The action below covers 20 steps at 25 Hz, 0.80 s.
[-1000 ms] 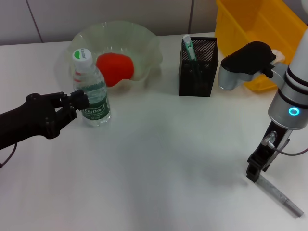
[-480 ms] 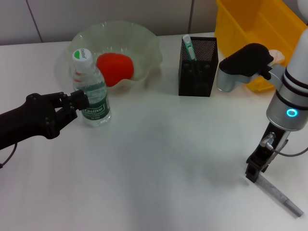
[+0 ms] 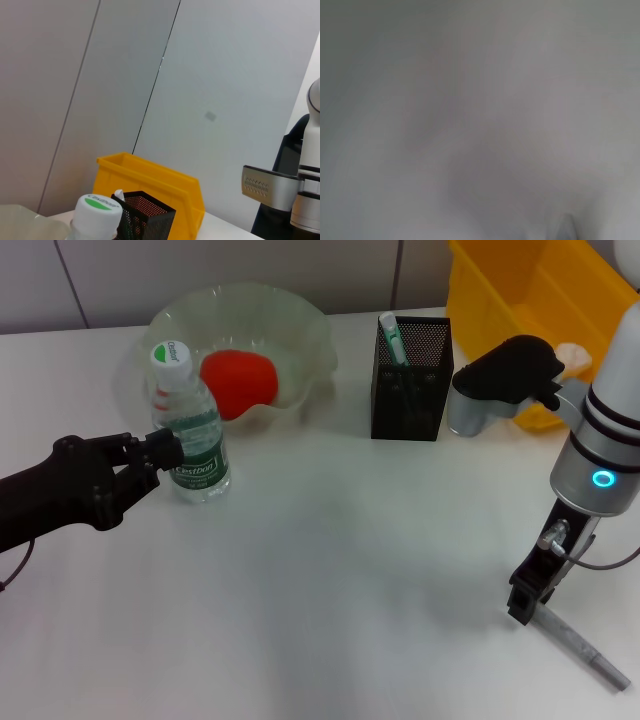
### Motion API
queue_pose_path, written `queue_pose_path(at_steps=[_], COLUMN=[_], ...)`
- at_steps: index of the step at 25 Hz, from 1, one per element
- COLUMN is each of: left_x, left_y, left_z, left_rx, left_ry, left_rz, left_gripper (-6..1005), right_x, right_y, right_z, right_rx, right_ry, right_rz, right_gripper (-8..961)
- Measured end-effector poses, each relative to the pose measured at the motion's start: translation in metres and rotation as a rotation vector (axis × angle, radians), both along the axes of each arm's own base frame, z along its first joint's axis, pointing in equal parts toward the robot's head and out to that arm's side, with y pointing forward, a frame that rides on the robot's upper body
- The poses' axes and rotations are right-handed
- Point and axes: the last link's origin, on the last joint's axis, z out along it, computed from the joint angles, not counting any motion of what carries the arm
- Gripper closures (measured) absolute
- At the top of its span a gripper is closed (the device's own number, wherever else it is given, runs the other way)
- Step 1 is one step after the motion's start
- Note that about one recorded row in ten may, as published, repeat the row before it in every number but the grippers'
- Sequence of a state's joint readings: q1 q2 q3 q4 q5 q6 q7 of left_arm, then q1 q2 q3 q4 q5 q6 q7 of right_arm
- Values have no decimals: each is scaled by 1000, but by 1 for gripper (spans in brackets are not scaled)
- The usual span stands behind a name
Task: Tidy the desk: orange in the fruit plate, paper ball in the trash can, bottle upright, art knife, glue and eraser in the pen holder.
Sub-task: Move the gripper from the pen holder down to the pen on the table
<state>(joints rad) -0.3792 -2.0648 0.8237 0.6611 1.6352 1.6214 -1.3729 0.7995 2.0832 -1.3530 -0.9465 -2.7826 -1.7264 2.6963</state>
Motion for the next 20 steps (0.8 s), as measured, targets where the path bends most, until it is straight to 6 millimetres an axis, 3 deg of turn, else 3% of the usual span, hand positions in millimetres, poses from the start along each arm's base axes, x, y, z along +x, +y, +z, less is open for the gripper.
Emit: queue_pose_path(at_steps=[20], left_x=[-2], left_y=[-1], left_z=[0], left_rx=[1], left_ry=[0], left_rz=[5], left_gripper=[860], right_x=[0], right_y=[0], right_z=[-1], right_rx=[-4], right_ry=[-5], right_rz=[7], right_gripper=[673])
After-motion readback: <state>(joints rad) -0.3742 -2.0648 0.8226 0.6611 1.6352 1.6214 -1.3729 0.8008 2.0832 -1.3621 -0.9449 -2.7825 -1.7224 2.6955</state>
